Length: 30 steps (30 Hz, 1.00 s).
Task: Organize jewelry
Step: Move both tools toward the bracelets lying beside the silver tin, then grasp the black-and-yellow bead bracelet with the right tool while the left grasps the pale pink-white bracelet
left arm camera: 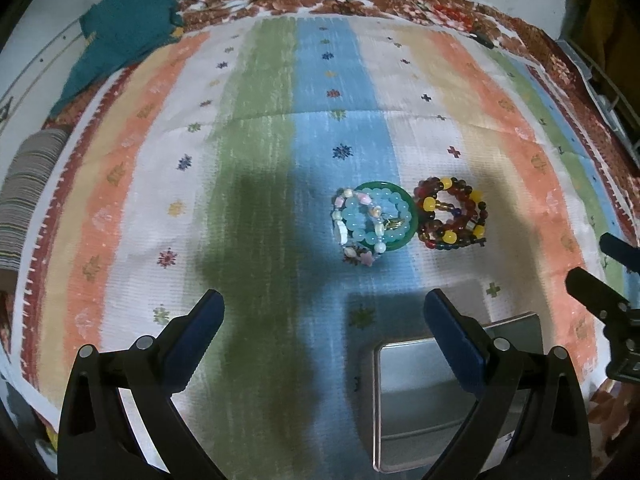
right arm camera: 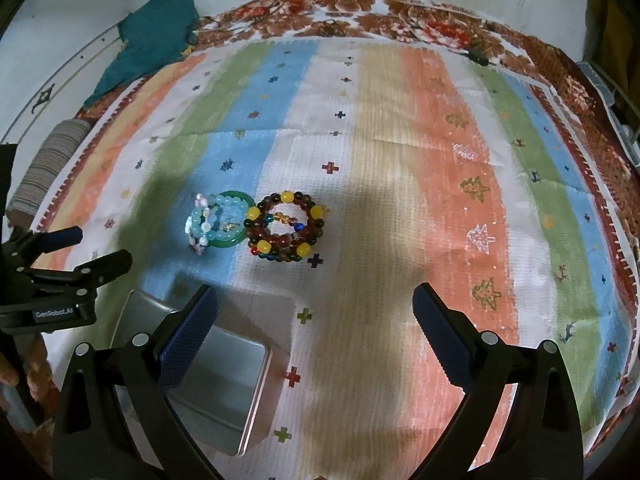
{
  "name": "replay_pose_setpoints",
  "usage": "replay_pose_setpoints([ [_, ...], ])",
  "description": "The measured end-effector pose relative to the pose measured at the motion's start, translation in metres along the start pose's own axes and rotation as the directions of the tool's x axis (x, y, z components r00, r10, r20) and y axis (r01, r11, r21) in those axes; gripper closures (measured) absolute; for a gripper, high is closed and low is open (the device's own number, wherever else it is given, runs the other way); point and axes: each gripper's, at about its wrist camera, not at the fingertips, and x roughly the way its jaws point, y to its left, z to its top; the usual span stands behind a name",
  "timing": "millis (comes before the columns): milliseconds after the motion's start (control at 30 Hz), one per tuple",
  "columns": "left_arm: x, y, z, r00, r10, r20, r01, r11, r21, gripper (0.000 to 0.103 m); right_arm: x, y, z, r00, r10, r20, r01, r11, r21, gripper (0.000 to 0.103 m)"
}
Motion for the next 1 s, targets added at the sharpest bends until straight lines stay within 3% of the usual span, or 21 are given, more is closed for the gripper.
replay_pose_setpoints([
  [467, 0.024, 0.005, 0.020, 0.999, -0.032, -0.020, 0.031, 0.999, -0.027, 0.006, 0.030, -0.003, 0.016, 0.999, 0.009, -0.051, -0.007, 1.000, 0.023, 0.004],
  [1000, 0.061, 0.028, 0.030, 0.996, 0.001, -0.084, -0.005, 0.999, -0.042, 0.013, 0.052, 0.001, 0.030, 0.996, 0.009, -0.084, -0.008, 1.000, 0.020, 0.005],
])
